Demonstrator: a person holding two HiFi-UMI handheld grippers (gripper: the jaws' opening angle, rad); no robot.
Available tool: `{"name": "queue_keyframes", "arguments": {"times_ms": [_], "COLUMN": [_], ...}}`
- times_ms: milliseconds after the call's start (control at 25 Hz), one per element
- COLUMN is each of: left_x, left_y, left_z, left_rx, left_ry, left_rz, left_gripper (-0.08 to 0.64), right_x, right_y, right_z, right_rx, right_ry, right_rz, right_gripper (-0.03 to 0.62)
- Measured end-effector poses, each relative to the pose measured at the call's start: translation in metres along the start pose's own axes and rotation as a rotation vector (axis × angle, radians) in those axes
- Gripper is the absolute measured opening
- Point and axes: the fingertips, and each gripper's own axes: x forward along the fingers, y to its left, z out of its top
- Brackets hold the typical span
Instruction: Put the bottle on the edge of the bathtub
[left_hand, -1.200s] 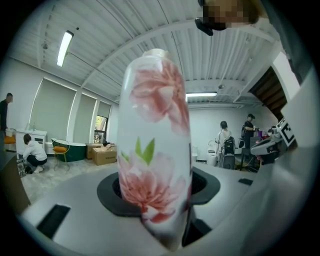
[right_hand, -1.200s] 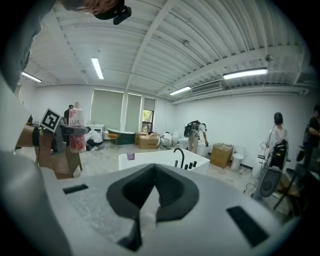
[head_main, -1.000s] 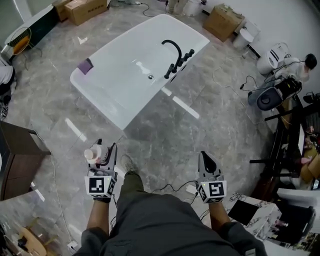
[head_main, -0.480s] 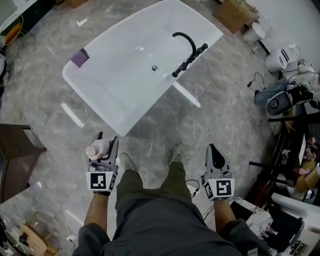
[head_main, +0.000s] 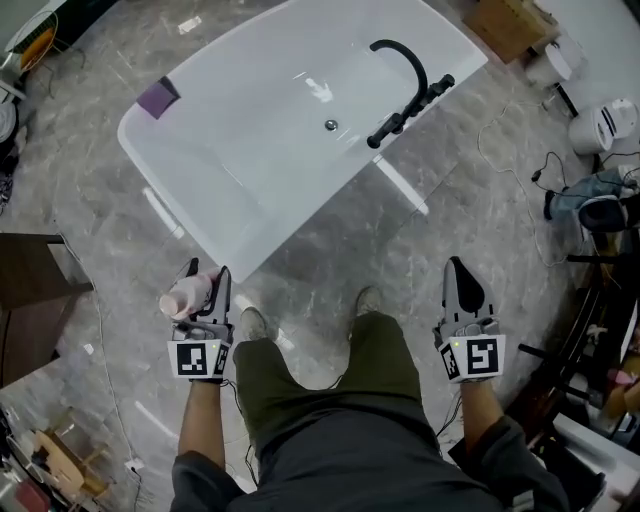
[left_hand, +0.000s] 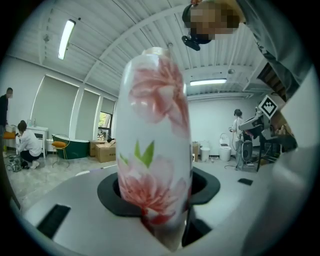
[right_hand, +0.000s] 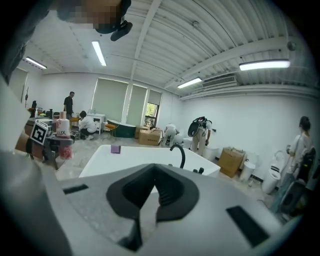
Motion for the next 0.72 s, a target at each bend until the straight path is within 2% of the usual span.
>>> {"name": "queue_keyframes", "arguments": {"times_ms": [280, 720], "left_x": [0.022, 0.038], "left_y": [-0.001, 0.006], "left_z": [-0.067, -0.144], "left_rx": [0.027, 0.021], "left_ry": [0.03, 0.044], "left_rz": [0.006, 0.003], "left_gripper": [0.22, 0.221], "right_x": [0.035, 0.065], "right_y": [0.018, 0.026], "right_z": [-0.049, -0.094], "right_rx": [-0.02, -0.052], "right_ry": [0.016, 0.027], "right_rz": [0.062, 0.06], "right_gripper": [0.002, 0.002]}}
